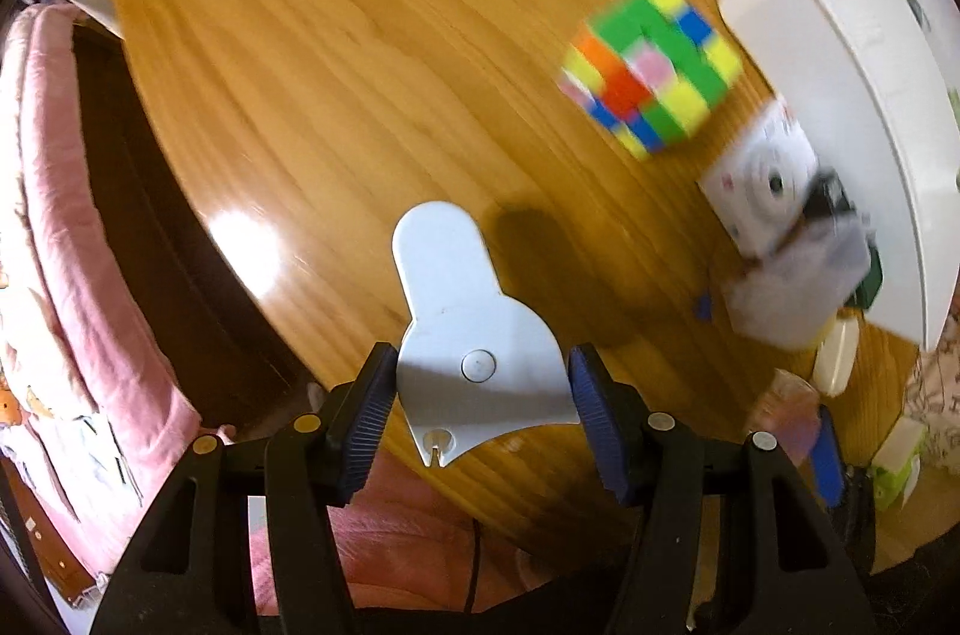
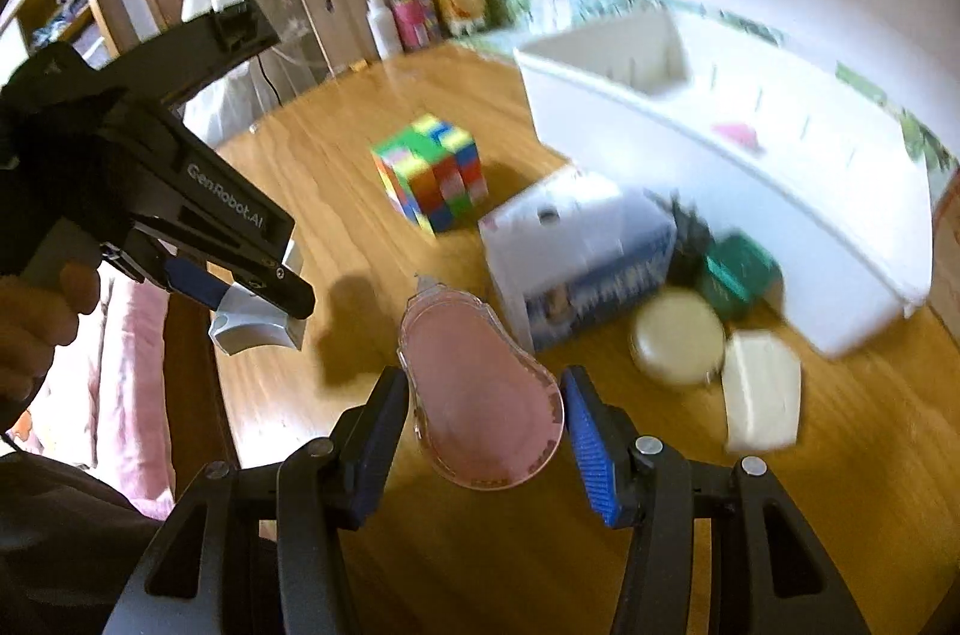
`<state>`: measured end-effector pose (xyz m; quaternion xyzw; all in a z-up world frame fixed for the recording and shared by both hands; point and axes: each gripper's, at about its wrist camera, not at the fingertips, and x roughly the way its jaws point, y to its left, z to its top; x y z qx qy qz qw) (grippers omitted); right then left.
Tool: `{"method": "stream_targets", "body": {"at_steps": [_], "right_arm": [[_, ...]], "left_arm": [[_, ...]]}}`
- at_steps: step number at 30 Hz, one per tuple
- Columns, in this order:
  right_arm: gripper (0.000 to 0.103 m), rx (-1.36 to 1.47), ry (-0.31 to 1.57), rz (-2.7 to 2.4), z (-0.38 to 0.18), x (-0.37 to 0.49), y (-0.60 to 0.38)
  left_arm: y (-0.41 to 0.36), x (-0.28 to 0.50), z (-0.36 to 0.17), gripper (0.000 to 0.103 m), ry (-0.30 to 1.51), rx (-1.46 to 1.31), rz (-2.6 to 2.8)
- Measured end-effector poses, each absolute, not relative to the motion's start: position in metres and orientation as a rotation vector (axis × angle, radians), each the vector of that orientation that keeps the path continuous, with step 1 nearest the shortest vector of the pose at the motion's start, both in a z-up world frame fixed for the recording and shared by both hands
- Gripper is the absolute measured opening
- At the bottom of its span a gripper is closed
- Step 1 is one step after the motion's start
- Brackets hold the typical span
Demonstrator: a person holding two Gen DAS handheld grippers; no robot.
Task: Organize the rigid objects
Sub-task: 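Lift and carry the white piece and pink mold toward the white bin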
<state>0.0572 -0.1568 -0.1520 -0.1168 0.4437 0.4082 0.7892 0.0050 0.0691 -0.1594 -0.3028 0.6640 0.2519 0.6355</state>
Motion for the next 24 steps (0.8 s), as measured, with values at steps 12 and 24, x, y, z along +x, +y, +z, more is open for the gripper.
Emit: {"method": "stream_targets", "body": {"at_steps": [12,24], "right_arm": [[0.053,-0.171,0.797,0.858,-0.109,0.083,-0.150],[0.053,-0.083,0.695,0.685,-0.081,0.131,-0.162]], "left_arm": [[0.107,0.042,-0.085,0.062,1.306,-0.577,0.598],[0.122,0.092,-0.056,0.014,1.160,-0.495,0.437]]}}
